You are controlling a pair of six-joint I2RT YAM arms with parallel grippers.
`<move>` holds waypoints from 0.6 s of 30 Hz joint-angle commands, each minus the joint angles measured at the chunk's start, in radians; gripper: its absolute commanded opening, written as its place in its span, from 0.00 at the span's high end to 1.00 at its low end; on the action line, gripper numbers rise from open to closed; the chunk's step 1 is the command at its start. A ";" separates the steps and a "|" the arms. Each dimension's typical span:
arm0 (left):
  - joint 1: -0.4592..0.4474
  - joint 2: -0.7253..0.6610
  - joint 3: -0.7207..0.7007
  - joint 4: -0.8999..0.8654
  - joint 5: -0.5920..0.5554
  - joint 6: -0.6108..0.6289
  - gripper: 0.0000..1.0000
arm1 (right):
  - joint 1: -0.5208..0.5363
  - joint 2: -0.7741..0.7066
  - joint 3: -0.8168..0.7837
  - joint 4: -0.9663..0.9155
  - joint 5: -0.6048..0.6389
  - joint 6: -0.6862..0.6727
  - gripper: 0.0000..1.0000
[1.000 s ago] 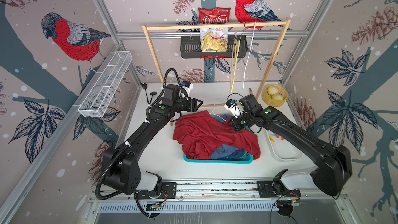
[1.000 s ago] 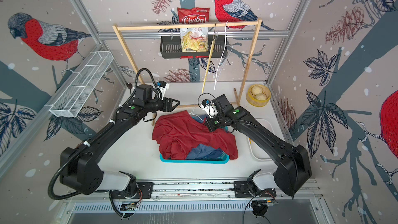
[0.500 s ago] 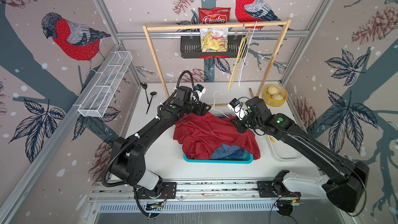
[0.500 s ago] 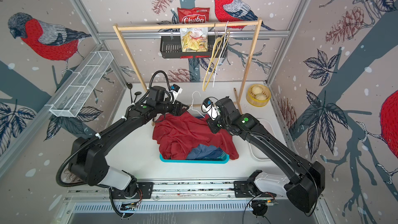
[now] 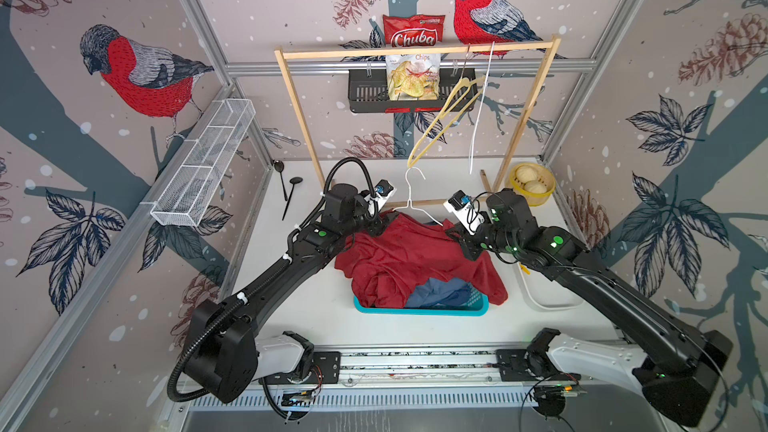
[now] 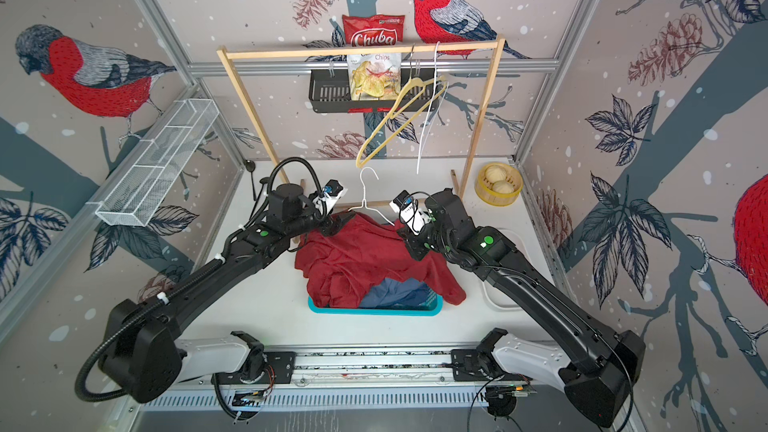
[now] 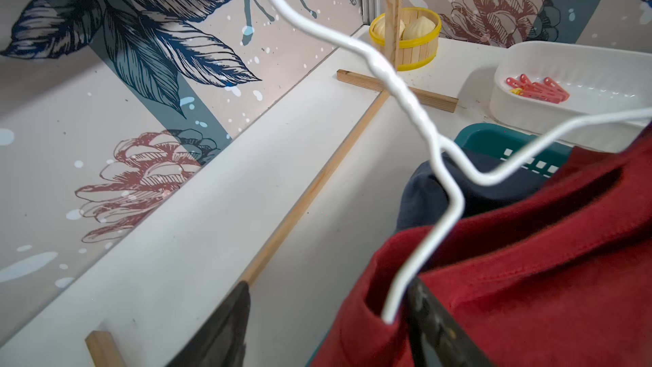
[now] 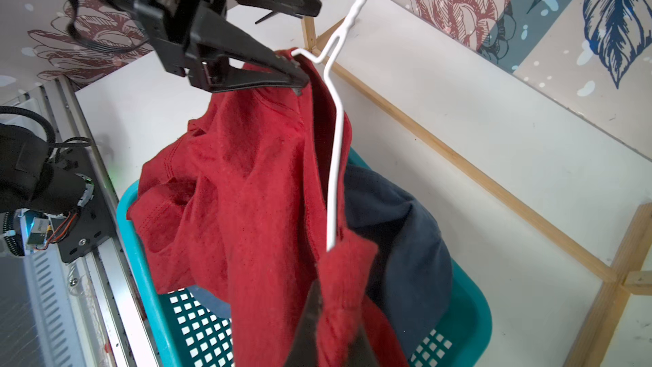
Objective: Remove the clothespins securing t-shirts to the hanger
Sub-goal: Pick up the hanger from the basket.
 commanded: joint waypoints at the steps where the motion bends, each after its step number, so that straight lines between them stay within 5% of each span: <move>1: -0.012 0.019 0.023 0.069 -0.048 0.086 0.35 | 0.010 -0.018 0.006 0.041 -0.036 -0.020 1.00; 7: -0.028 0.023 0.042 0.071 -0.017 0.136 0.55 | 0.019 -0.065 0.005 0.053 -0.039 -0.029 1.00; 13: -0.067 -0.046 0.030 0.097 -0.074 0.183 1.00 | 0.019 -0.109 0.004 0.071 -0.029 -0.021 1.00; 16: -0.075 -0.104 0.034 0.092 -0.090 0.214 1.00 | 0.019 -0.131 0.009 0.086 -0.019 -0.004 0.98; 18: -0.075 -0.143 0.044 0.072 -0.083 0.240 1.00 | 0.019 -0.152 0.016 0.102 -0.016 0.013 0.87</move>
